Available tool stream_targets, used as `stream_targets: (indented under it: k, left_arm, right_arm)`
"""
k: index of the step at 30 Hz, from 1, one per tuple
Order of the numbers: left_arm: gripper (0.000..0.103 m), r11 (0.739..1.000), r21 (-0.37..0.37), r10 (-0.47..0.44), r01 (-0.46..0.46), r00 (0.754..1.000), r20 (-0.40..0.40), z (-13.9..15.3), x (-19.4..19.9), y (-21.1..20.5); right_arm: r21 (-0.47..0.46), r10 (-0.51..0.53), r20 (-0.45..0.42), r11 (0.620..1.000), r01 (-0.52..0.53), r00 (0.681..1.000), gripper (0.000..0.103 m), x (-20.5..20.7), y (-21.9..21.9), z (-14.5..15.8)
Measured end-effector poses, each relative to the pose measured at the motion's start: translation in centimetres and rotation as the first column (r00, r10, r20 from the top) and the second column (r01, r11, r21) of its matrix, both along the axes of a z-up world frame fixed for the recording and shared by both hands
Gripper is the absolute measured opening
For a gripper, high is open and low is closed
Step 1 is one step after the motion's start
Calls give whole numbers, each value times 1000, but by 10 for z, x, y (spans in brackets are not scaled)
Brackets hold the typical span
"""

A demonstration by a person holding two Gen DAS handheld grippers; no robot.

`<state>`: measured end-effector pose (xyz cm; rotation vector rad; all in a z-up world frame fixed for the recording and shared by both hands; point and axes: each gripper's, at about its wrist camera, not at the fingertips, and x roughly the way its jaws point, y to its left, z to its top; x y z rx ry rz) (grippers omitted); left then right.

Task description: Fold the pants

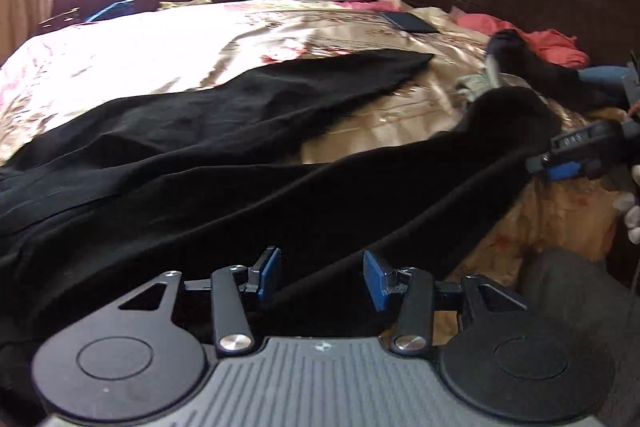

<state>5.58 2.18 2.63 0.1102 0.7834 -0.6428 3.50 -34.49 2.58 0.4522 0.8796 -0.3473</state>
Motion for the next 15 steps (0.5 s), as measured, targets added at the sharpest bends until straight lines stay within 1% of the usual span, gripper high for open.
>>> stream_targets:
  k: [1, 4, 6, 8, 12, 14, 15]
  left_arm:
    - [58, 999, 3, -52, 52, 999, -4, -2, -1, -24]
    - [58, 989, 13, -145, 145, 989, -2, -7, -4, -74]
    - [58, 983, 6, -182, 182, 983, -16, -9, -4, -93]
    - [58, 980, 2, -200, 201, 979, -33, -11, -5, -105]
    - [58, 975, 17, -222, 222, 975, -33, -15, -4, -123]
    - [58, 976, 11, -219, 219, 975, -27, -16, -2, -128]
    - [58, 977, 5, -215, 215, 976, -25, -16, 0, -130]
  right_arm:
    - [19, -54, 28, 998, 54, 998, 43, -4, -17, 1]
    - [62, -161, 104, 986, 156, 981, 43, -16, -52, 4]
    - [74, -208, 153, 977, 199, 966, 43, -22, -67, 8]
    - [88, -237, 195, 971, 224, 952, 43, -33, -83, 10]
    - [115, -274, 257, 961, 252, 927, 44, -33, -103, 18]
    - [88, -269, 260, 963, 255, 927, 44, -31, -102, 21]
    - [80, -276, 242, 961, 264, 930, 44, -27, -109, 17]
